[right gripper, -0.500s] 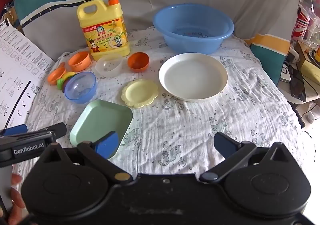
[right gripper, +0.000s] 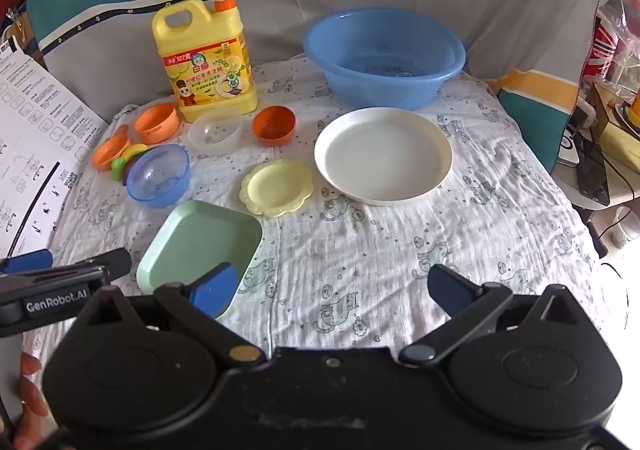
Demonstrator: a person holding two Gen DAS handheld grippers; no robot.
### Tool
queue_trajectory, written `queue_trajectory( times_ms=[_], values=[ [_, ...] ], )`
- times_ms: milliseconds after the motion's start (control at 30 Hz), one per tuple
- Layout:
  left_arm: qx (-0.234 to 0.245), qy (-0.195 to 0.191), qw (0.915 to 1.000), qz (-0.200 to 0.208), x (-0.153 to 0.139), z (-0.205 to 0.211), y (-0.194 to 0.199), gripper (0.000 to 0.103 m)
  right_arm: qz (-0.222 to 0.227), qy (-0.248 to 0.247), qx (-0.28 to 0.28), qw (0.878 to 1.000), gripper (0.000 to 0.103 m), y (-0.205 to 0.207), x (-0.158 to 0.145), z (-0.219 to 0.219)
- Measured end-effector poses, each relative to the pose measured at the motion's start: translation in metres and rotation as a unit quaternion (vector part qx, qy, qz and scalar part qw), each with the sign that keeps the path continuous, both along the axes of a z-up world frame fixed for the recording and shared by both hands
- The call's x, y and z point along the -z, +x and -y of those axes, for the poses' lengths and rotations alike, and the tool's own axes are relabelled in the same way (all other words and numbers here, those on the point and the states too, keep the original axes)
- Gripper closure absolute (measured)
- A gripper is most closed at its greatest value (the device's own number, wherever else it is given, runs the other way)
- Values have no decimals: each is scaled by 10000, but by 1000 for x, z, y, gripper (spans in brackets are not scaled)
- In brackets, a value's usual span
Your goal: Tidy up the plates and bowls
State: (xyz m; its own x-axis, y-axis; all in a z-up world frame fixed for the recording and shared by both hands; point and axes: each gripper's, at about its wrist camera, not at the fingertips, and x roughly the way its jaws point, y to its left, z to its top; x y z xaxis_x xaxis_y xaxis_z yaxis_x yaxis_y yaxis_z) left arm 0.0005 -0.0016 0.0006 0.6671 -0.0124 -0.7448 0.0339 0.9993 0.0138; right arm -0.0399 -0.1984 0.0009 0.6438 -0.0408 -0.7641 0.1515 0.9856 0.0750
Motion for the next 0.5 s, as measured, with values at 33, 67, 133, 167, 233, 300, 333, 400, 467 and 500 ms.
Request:
queue_trajectory(
  times_ms=[33,67,133,167,233,300,333,400,467,500],
  values=[
    [0,-1,10000,3,0,0,0,0,5,-2,1,10000,0,-1,0,-1],
    [0,-1,10000,0,-1,0,0,0,11,-6,0,10000,0,-2,0,-1],
    [-3,6,10000,-3,-1,1,0,0,11,6,13,10000,0,-1,-3,1],
    [-3,8,10000,-3,-1,1,1,0,13,5,11,10000,0,-2,-3,1],
    [-3,21,10000,-2,-2,1,1,0,13,5,10,10000,0,-2,-3,1],
    [3,27,10000,-2,-3,2,2,0,14,6,11,10000,0,-2,-3,1],
    [4,28,10000,-3,-4,2,2,0,15,10,12,10000,0,-1,-3,1],
    [-5,29,10000,-3,-3,2,2,0,24,10,14,10000,0,-1,-4,1],
    [-5,27,10000,-2,-4,2,2,0,22,7,21,10000,0,-1,-3,1],
    [-3,25,10000,5,-5,2,2,0,18,14,25,10000,0,-1,-3,1]
  ],
)
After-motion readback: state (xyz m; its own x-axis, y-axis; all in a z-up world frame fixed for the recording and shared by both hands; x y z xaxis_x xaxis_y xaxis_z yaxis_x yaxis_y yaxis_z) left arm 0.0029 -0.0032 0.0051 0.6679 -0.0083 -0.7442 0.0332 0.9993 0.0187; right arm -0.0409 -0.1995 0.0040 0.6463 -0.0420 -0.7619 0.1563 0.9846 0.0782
